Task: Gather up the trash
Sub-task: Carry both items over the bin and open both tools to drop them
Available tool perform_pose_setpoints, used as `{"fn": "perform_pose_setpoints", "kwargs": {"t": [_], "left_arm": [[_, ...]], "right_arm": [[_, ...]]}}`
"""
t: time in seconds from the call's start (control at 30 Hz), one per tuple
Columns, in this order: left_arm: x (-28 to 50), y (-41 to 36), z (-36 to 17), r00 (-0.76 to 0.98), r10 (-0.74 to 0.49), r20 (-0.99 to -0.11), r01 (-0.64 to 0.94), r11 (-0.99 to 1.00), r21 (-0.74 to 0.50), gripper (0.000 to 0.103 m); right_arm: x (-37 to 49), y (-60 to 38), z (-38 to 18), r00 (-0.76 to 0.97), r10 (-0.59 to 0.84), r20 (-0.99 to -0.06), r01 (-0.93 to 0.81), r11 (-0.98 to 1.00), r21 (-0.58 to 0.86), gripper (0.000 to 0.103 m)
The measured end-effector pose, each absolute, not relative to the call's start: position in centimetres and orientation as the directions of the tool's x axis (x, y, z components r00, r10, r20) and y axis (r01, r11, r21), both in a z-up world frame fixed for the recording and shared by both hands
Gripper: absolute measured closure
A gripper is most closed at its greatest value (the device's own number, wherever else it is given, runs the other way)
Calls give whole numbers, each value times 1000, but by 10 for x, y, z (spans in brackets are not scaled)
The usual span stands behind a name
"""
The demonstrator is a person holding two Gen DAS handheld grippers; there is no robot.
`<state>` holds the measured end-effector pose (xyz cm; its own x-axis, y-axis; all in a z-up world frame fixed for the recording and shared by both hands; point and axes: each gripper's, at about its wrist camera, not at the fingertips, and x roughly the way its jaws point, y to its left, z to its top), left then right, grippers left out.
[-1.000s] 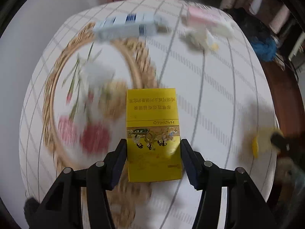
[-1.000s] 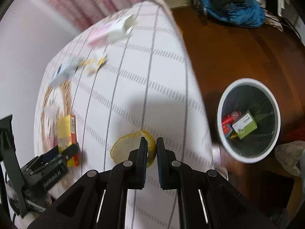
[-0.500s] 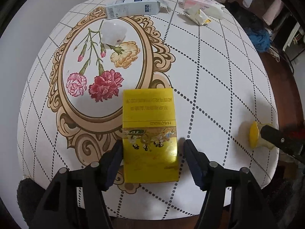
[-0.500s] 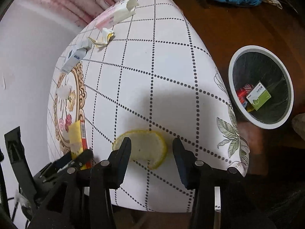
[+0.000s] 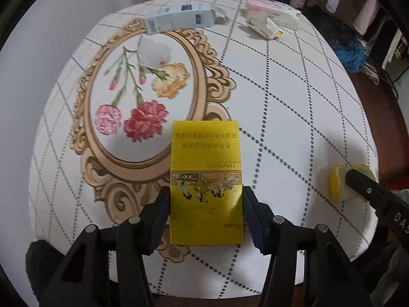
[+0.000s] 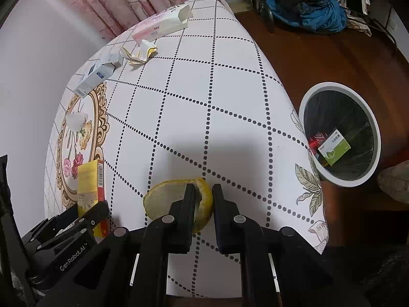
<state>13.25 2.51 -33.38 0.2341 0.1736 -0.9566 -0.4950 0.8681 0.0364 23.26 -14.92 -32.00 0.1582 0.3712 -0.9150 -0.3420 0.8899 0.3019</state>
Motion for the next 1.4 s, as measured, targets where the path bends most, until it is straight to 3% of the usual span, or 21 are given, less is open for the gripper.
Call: {"fn": "perform_pose_setpoints", "kwargs": {"t": [0.37,0.7,0.97,1.4], "left_arm": [[146,1,-266,360,201,-911,-446,895,21,51],[229,-93,-211,507,53,-860,-254,963,-90,51],[323,-177,-267,423,-100,-901,-108,981,-160,51],[405,-234,-349,269,-107,-957,-28,993,-118,50]], "right_arm": [[247,-185,-272,237,441,-866,-306,880,364,91],[307,-315,-218,391,348,-852,-169,937,306,91],[374,-406,-284,316,209,-926,-25,977,212,91],[444,-434,-400,132,148,-980,-52,989,142,90]]}}
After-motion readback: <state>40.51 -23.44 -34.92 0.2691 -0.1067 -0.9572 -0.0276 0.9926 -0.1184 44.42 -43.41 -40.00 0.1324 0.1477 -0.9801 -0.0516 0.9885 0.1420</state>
